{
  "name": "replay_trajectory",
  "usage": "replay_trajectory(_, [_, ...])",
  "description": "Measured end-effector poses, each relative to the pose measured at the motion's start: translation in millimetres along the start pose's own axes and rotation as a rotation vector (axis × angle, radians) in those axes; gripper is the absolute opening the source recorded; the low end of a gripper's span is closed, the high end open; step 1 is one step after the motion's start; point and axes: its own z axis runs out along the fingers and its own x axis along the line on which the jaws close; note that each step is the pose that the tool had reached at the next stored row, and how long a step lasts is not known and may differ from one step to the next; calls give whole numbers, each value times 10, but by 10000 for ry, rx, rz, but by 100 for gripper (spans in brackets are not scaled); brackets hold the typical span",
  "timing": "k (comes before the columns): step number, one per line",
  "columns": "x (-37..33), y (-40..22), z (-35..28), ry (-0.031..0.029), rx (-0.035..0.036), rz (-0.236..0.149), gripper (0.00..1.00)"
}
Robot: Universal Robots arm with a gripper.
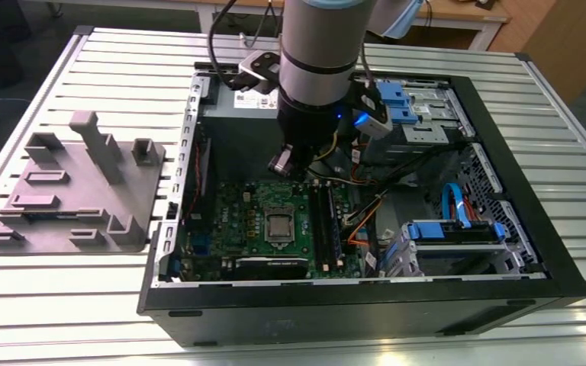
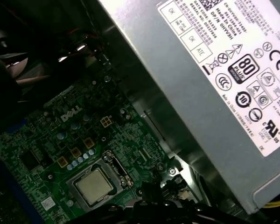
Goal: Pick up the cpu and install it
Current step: 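Install the first cpu locking lever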
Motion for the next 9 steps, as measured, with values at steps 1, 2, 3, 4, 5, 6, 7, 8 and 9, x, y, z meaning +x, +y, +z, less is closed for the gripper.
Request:
replay_trajectory(1, [8, -6, 0, 1, 2, 18, 10])
replay_trajectory(2, [19, -14, -1, 8, 9, 81, 10])
replay_trajectory(3, [28, -20, -1, 20, 21, 161, 10])
replay_trajectory(4, [36, -26, 0, 38, 41, 274, 10])
replay_trajectory(5, [39, -28, -1, 47, 49, 311, 10])
replay_trajectory(6, [39, -28, -1, 47, 50, 315, 10])
replay_trajectory(7, [39, -28, -1, 47, 49, 316, 10])
replay_trajectory(8, [39, -29, -1, 47, 50, 316, 10])
replay_trajectory(9, [39, -29, -1, 47, 50, 316, 10])
